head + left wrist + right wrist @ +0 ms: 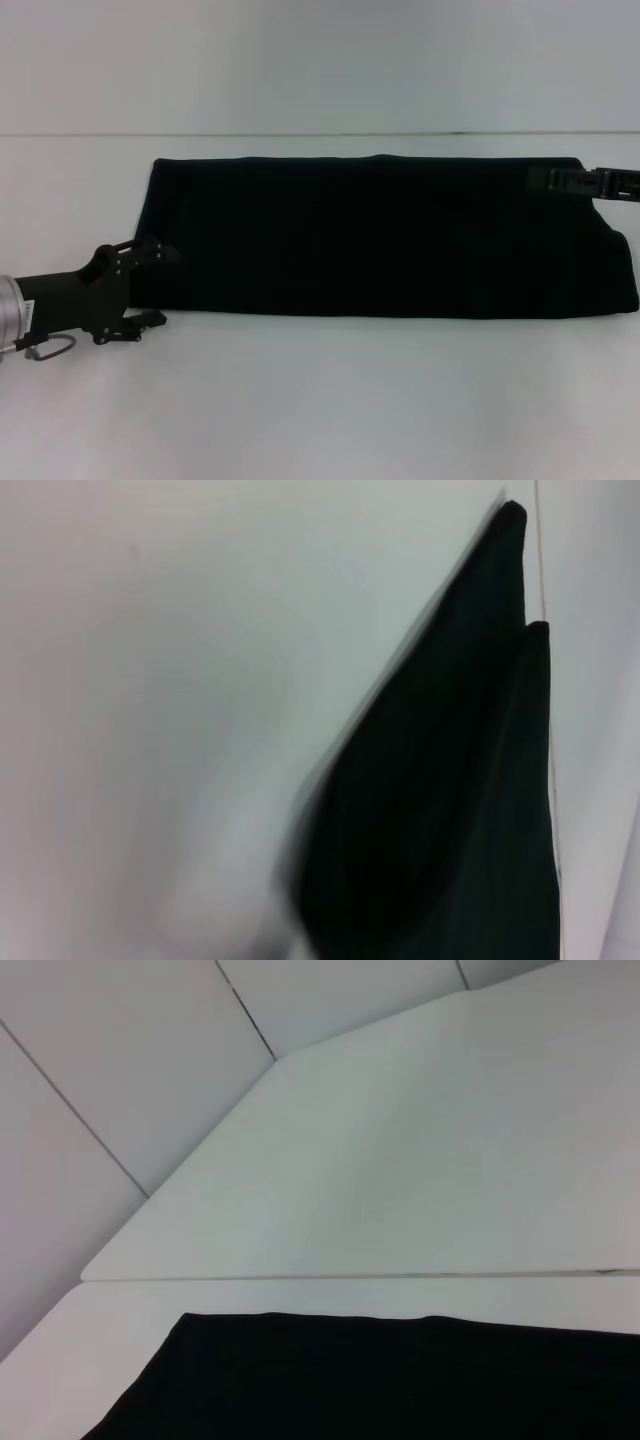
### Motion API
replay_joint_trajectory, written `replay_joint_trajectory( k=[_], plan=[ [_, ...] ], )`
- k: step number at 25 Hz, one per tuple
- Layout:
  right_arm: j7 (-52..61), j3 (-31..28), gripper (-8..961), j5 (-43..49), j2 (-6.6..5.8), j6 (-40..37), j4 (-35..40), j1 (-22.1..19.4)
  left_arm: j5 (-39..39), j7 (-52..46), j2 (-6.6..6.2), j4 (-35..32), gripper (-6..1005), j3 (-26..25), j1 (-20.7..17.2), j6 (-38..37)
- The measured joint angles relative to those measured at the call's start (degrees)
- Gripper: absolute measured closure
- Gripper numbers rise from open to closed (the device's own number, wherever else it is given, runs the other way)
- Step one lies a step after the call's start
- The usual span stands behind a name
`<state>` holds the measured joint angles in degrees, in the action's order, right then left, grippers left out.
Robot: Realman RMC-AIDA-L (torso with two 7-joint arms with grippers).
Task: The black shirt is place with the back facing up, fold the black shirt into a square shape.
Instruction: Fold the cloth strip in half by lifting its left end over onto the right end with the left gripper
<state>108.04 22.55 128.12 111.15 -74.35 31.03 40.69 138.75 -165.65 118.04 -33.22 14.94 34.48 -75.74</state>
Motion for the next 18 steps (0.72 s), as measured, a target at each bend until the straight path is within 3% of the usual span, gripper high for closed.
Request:
replay_joint_trajectory(
  k=[18],
  plan=[
    [0.2,-0.2,78,0.0,0.12,-0.1,0.0,0.0,0.3,0.1,-0.06,0.0,78,0.1,-0.1,1.5]
  ],
)
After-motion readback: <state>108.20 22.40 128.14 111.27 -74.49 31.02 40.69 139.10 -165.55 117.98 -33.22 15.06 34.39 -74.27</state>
